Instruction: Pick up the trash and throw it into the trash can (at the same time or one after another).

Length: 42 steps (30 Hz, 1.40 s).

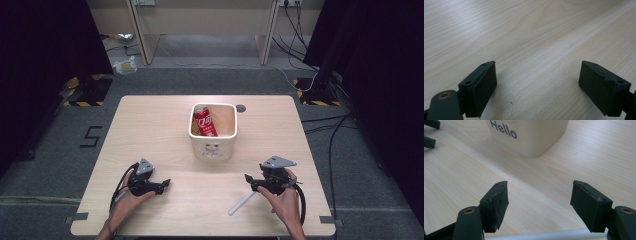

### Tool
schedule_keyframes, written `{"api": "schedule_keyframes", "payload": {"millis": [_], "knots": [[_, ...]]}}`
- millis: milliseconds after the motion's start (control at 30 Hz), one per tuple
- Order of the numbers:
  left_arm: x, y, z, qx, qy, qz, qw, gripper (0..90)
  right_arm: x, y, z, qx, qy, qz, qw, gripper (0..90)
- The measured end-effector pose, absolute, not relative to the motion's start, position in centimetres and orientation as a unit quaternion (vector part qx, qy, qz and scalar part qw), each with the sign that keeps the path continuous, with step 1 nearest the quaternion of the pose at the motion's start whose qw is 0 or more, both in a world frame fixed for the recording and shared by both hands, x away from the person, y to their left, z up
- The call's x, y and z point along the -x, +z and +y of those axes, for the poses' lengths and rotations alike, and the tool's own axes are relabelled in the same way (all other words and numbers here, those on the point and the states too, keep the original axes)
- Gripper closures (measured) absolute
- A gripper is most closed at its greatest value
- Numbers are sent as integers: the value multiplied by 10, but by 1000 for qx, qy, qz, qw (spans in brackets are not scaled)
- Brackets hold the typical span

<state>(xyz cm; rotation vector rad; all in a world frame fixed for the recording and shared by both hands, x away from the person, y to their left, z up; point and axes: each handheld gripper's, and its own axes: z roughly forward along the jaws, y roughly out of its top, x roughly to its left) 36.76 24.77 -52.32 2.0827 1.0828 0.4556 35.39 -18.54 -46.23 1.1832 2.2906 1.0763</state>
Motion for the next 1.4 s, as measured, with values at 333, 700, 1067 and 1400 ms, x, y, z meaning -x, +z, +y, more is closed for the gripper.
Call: {"api": "schedule_keyframes", "payload": {"millis": [333,700,1067,1400], "knots": [[-368,-523,248,-810,177,421,367,140,-352,-483,-190,-453,359,799,166,299],[-368,-523,248,-810,177,421,366,140,-348,-499,-191,-475,341,794,167,295],[-368,-523,248,-810,177,421,366,140,-347,-500,-188,-472,329,796,185,295],[-368,-523,248,-810,177,421,366,140,-344,-508,-198,-490,307,793,191,285]]}}
